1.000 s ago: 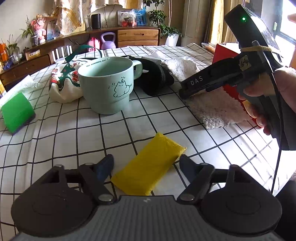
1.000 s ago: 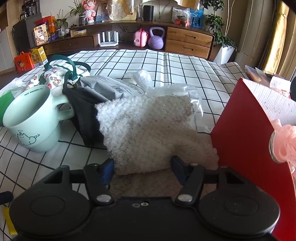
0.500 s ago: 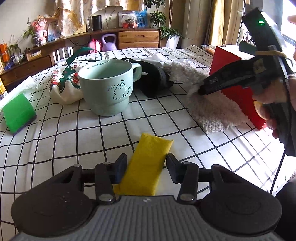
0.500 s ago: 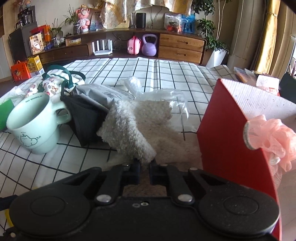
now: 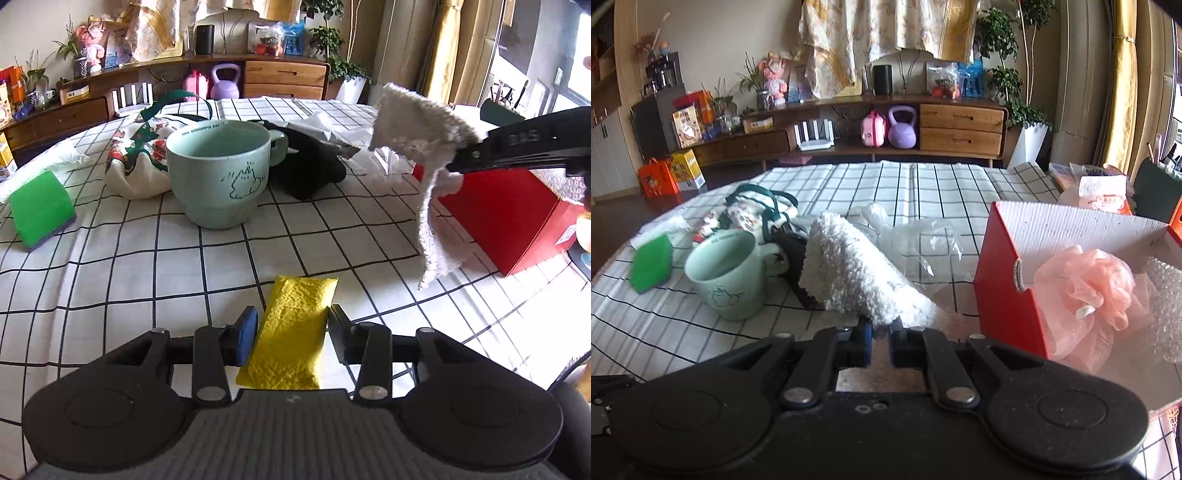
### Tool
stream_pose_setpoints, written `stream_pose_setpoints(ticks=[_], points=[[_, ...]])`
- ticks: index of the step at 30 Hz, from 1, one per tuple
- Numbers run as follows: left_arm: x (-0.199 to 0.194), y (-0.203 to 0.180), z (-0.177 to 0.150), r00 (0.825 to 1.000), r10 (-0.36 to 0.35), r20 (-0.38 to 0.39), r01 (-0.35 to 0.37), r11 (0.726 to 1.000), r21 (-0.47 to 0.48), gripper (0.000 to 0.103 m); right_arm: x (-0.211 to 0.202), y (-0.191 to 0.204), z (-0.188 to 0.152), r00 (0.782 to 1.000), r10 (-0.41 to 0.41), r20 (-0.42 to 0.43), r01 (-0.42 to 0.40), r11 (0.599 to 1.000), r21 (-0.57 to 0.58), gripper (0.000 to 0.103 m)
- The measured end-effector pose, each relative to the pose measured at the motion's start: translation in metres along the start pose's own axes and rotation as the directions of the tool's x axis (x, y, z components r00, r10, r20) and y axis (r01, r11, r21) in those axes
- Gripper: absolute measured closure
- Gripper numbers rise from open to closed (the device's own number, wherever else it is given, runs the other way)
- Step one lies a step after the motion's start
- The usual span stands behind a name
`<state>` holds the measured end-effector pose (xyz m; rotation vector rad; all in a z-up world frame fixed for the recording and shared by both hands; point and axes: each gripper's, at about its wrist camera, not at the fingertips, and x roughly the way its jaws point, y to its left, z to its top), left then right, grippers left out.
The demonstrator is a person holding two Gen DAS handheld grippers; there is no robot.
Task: Organize soft objects
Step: 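Lift and carry the yellow sponge and white towel with both tools into the box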
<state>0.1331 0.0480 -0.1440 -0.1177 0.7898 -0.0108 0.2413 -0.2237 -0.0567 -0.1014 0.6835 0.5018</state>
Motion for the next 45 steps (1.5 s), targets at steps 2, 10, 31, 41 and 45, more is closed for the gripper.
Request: stream_pose_setpoints(ticks=[2,10,31,41,45], points=[[-0.005,-0.001,0.001,1.000,0.003,0.007,-0.003,1.000,-0.004,0.063,-0.010,0.000,0.002,1.000,0.008,0.011,-0.008,1.000,0.002,0.096],[-0.031,-0.006,0.011,0.999,0.003,0.052,-0.002,1.000,-0.013,0.069,-0.052,-0.007,0.007,0.997,0.040,0.061,-0.041,0.999,0.009,0.096],[-0.082,-0.043,0.047,0.982,-0.063,0.176,0.058,0.998,0.034,0.069,-0.138,-0.061,0.020,0.980,0.024,0.199,-0.030,0.999,0.029,0.096],[-0.090,-0.087,0.094,0.961,-0.150,0.232,0.124,0.985,0.121,0.069,-0.157,-0.115,0.039,0.966,-0.053,0.252,0.034,0.996,0.080,0.096],[-0.084,-0.112,0.111,0.955,-0.180,0.238,0.142,0.976,0.167,0.069,-0.154,-0.139,0.044,0.960,-0.099,0.263,0.073,0.992,0.106,0.096]])
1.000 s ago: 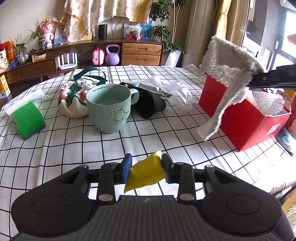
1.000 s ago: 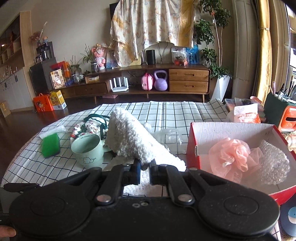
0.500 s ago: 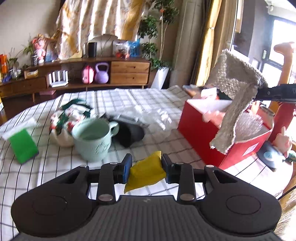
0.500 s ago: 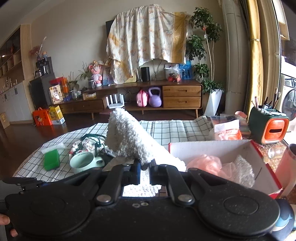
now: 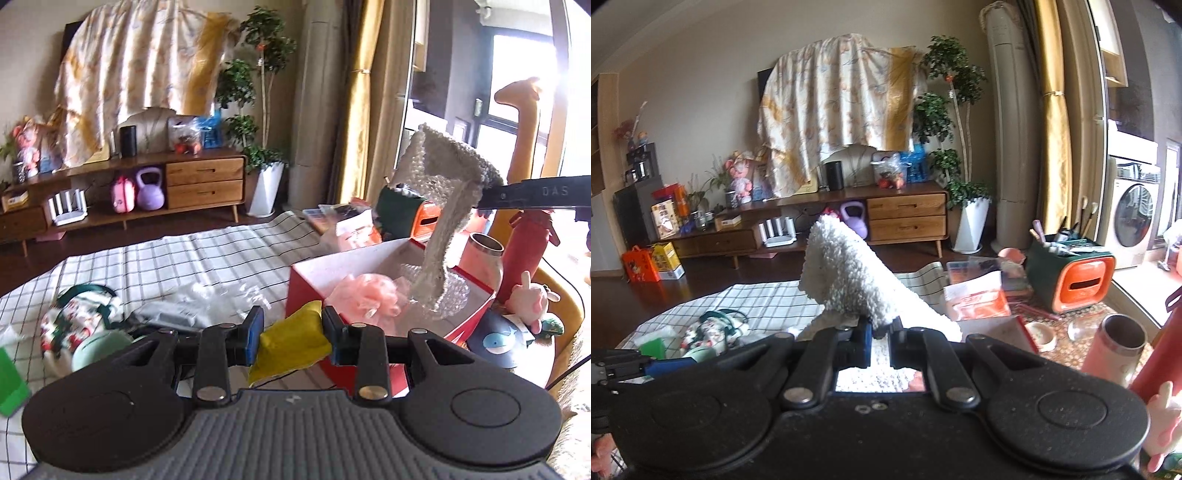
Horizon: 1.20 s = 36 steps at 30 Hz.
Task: Organize soft objects
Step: 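Lift and carry the yellow sponge and white towel with both tools into the box, then open both tools to release the sponge and towel inside the box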
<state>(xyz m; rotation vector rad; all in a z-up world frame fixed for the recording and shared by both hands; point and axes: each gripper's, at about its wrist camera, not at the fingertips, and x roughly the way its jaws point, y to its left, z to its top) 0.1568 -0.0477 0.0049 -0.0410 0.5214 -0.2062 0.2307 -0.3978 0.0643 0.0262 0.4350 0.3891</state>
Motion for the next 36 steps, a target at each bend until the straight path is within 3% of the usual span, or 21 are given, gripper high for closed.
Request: stream_pose_setpoints(ticks=[7,16,25,36], points=[[0.032,-0.037,0.022,0.999,-0.047,-0.006,0.047,0.996,0.074,0.069,0.020,-0.042,-0.004,0.996,-0.081,-0.027,0.082,0.996,0.023,0.096],[0.082,-0.083,0.032,0.992,-0.107,-0.062,0.115,0.982,0.152,0.069,0.048,-0.090,-0.033,0.973,-0.148,-0.176,0.152,0.988,0.010,0.096],[0.131,-0.116,0.026,0.977,-0.137,-0.162,0.164,0.971,0.171,0.069,0.076,-0.101,-0.053,0.944,-0.137,-0.301,0.126,0.991,-0.055,0.095],[0.193,-0.125,0.020,0.953,-0.103,-0.285,0.153,0.975,0.162,0.069,0.118,-0.104,-0.071,0.912,-0.100,-0.397,0.075,0.994,-0.079,0.095]])
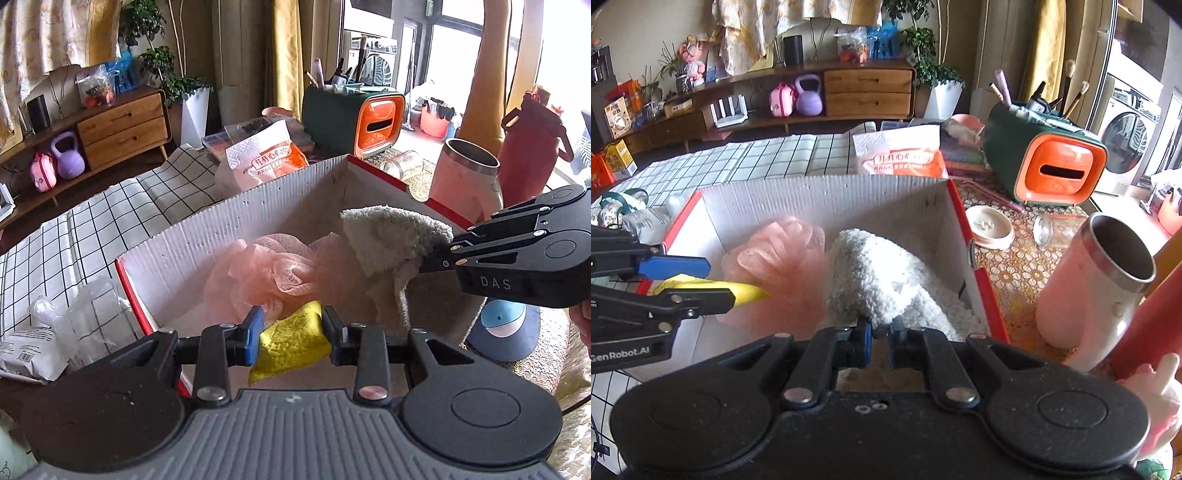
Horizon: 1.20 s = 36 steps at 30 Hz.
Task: Organize soft objects
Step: 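Open both tools to release the sponge and towel inside the box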
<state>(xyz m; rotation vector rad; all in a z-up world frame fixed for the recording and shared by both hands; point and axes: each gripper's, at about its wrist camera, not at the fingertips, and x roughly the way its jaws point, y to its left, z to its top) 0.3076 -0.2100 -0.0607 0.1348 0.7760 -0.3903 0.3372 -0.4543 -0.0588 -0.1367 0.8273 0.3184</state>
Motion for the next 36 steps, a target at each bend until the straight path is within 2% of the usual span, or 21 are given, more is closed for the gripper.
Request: stream_pose_setpoints(ticks=[9,20,24,26,28,32,36], points=[[0.033,0.004,0.005,0.996,-0.020,-0.082,0.018,1.000,-0.025,0.069,0.022,0.000,-0.001,0.999,0.015,-0.031,-0.015,1.000,-0.009,0.094],[0.057,0.004,0.006,0.981,-0.033,-0.189,0.027,0.999,-0.033,0.068,0.029,0.004,-0.005,0.997,0.041,-0.058,-0.043,0.999,-0.022,0.084],[0.057,0.002,0.007,0.978,-0.031,-0.206,0.028,0.999,-0.019,0.066,0.025,0.006,-0.005,0.997,0.041,-0.060,-0.043,0.998,-0.036,0.074],[0.055,0.002,0.006,0.977,-0.023,-0.210,0.019,1.000,-0.017,0.058,0.022,0.006,-0.006,0.997,0.042,-0.059,-0.044,0.998,-0.041,0.070],[0.052,0.003,0.006,0.978,-0.021,-0.206,0.018,1.000,-0.021,0.044,0.018,0.007,-0.006,0.997,0.040,-0.061,-0.043,0.998,-0.045,0.067],[0.042,0.005,0.006,0.984,-0.030,-0.175,0.023,0.999,-0.040,0.042,0.010,0.008,-0.007,0.998,0.032,-0.057,-0.035,0.998,-0.052,0.061],[0.033,0.007,0.007,0.987,-0.028,-0.157,0.021,0.999,-0.049,0.042,-0.002,0.009,-0.007,0.999,0.025,-0.042,-0.027,0.998,-0.055,0.045]])
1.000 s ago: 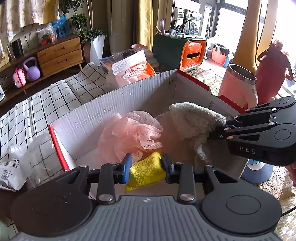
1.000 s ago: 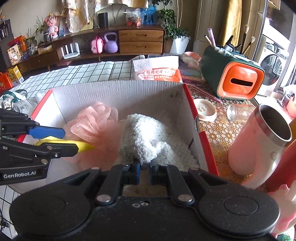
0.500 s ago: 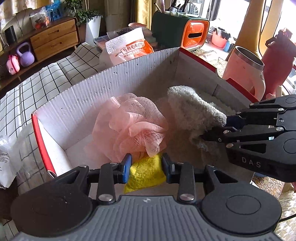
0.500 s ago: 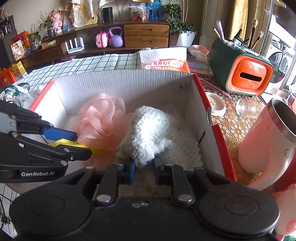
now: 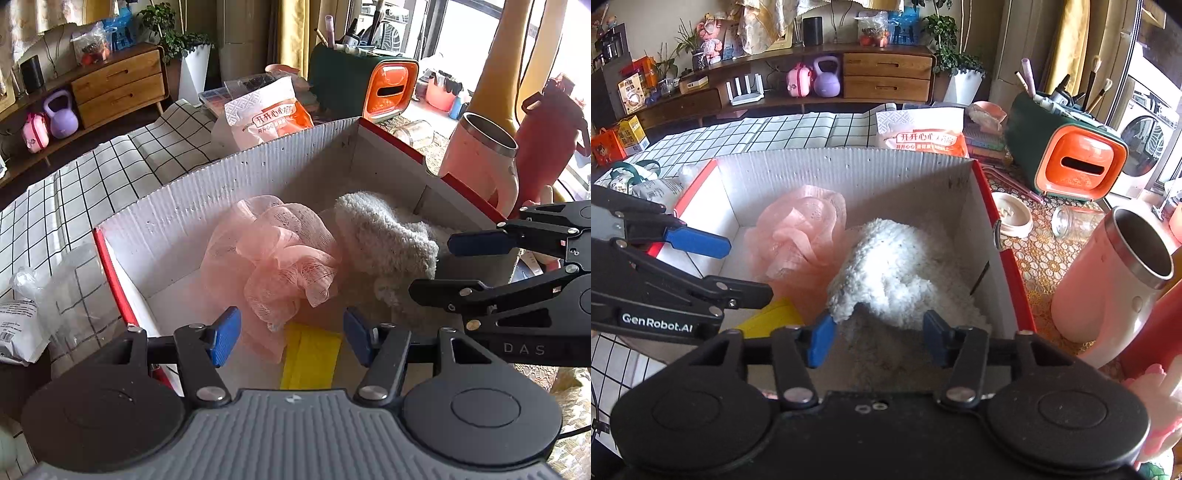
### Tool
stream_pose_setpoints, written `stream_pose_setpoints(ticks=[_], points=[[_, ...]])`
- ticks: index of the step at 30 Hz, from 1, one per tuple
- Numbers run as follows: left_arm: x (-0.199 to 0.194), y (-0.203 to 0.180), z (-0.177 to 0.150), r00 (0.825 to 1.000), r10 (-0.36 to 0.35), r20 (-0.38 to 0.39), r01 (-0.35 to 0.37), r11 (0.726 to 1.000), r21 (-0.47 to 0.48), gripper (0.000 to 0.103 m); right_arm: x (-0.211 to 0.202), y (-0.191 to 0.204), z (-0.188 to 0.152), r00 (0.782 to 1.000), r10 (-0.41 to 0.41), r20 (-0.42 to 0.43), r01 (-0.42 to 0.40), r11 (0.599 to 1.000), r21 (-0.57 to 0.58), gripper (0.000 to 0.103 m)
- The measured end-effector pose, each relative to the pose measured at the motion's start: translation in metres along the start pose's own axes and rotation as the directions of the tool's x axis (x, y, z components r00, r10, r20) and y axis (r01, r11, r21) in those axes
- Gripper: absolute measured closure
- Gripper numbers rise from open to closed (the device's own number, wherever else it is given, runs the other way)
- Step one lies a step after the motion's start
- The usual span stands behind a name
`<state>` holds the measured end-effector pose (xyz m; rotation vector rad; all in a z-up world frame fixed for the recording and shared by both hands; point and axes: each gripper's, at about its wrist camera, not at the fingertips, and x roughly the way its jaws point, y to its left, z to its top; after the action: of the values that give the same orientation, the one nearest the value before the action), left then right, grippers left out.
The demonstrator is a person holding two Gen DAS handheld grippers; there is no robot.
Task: Organize soft objects
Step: 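Open both tools to release the sponge and towel inside the box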
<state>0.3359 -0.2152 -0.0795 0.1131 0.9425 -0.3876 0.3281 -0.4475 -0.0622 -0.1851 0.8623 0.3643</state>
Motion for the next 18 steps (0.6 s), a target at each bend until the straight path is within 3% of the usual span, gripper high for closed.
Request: stream_pose_setpoints(ticks=[18], points=[[-0.066,0.010,-0.015,0.994,0.020,0.104,-0.017,0.999,-0.031,0.042,-0.060,0.023,-0.006,0.998,0.007,0.066,-0.008,1.000,0.017,0.021]])
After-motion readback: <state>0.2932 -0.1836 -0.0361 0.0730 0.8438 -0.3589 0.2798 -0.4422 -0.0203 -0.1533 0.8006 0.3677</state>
